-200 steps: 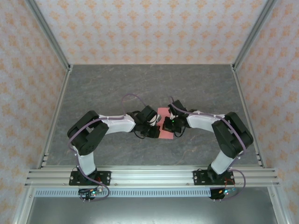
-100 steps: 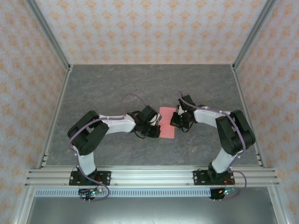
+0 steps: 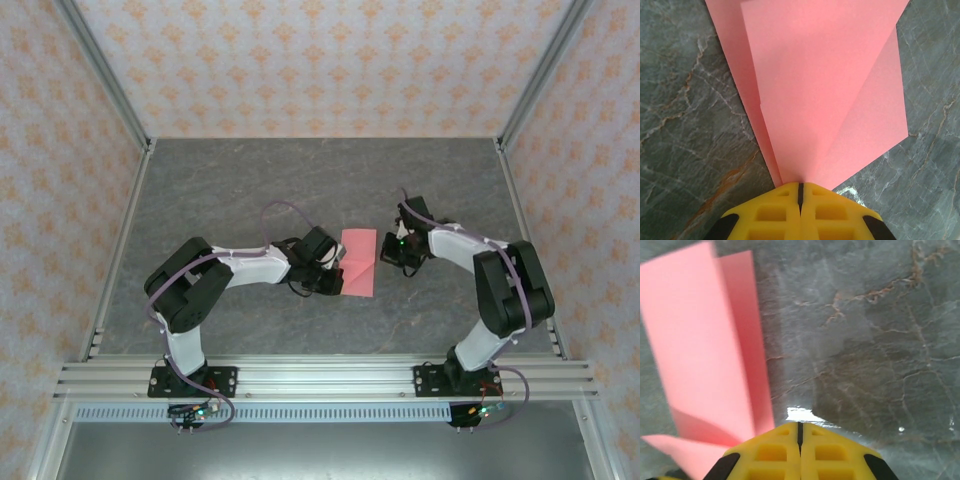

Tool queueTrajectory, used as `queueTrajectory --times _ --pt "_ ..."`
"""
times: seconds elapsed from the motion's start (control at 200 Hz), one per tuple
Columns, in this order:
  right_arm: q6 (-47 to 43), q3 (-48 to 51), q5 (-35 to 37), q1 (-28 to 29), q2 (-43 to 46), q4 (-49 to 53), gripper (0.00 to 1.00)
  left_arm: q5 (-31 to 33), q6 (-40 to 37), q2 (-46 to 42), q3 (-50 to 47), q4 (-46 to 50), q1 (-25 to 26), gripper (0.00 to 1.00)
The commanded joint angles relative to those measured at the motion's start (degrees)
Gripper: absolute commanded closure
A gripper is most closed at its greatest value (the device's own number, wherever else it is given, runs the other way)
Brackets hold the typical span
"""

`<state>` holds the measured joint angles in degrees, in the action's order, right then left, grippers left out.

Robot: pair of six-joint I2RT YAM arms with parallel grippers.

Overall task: Fold a paper plane with a square sheet of paper (fold left side to right side)
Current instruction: Fold the triangle a second time at the center of the table.

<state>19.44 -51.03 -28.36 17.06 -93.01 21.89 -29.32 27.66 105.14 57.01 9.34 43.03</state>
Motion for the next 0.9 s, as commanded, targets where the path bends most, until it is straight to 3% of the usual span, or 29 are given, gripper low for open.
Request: queueTrajectory --times 0.0,0.28,0.611,0.896 --pt "0.87 -0.74 -2.72 2.89 4.02 0.2 0.94 2.43 0.73 1.12 -1.38 5.63 0.39 0.95" --pt "5.26 1.2 -5.0 8.64 3.27 -4.97 0.94 2.42 0.64 1.2 -0.75 5.88 0.36 0.95" --pt "3.73 -1.95 -0.41 8.87 -4.09 -0.52 0.94 2.01 0.25 -0.23 1.57 7.14 0.43 0.94" --pt "3.28 -1.81 1.5 8.89 -5.25 2.5 0.94 -3.32 0.55 -0.39 6.81 5.97 0.39 0.93"
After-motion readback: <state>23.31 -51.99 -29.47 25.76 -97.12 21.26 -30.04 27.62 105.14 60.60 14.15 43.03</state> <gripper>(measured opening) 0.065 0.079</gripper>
